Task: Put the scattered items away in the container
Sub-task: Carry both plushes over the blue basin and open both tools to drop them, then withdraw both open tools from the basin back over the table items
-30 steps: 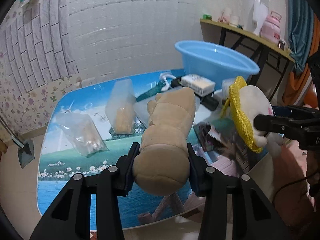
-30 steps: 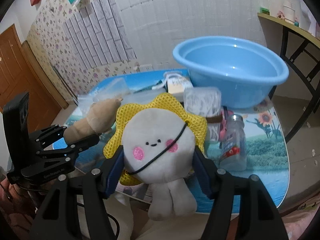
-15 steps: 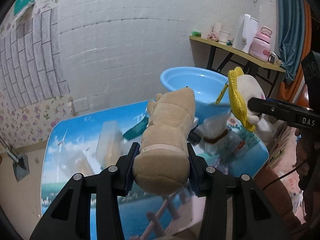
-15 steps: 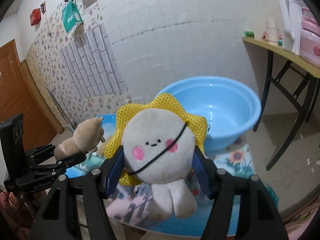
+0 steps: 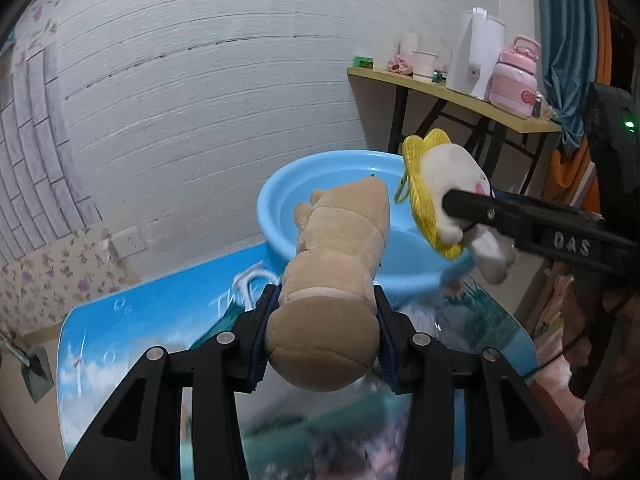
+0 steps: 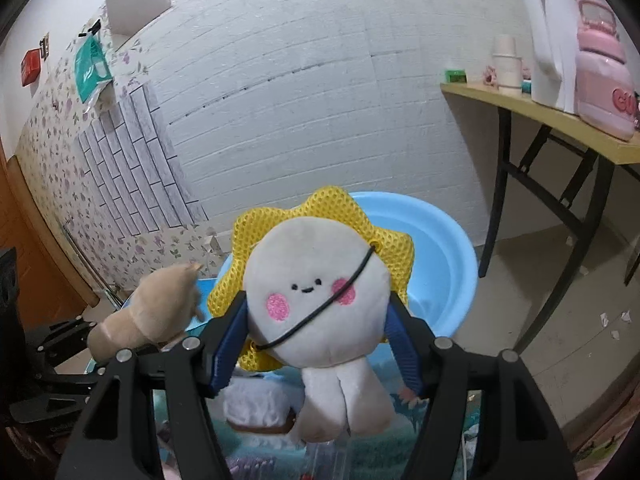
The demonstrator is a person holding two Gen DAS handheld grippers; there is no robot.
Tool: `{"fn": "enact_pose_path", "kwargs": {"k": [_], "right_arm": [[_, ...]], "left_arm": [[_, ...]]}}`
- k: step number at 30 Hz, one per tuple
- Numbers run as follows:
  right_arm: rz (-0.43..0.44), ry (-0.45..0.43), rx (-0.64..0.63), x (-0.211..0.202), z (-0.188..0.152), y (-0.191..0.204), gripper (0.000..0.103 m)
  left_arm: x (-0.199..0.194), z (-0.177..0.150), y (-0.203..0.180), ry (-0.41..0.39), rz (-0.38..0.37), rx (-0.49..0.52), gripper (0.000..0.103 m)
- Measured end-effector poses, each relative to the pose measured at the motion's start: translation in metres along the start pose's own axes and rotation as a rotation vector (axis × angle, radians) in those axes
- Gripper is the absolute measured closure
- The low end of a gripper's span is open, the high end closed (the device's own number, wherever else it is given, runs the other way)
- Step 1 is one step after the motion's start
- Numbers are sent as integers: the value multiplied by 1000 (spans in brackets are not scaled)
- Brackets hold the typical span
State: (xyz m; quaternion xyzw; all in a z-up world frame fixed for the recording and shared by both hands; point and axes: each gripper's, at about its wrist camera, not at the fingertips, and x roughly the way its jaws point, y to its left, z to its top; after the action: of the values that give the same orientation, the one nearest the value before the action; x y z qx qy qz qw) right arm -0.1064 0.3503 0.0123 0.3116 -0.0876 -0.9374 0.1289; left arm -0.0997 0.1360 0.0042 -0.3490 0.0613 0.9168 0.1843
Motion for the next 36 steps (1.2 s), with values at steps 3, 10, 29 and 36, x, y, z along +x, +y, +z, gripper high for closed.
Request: {"fn": "enact_pose_path", "kwargs": {"k": [3, 10, 29, 36], "right_arm": [[-3, 3, -3, 9, 1, -8, 38], [-11, 7, 1, 24, -3, -25, 37], [-30, 13, -6, 12, -7, -9, 31], [-37, 25, 4, -6, -18, 11, 31]], "left_arm": [[19, 11, -6, 14, 23, -4, 60], [40, 32, -20, -5, 53, 42, 59], [-3, 33, -25, -78, -1, 24, 23], [-32, 15, -14, -88, -7, -10, 12]]}}
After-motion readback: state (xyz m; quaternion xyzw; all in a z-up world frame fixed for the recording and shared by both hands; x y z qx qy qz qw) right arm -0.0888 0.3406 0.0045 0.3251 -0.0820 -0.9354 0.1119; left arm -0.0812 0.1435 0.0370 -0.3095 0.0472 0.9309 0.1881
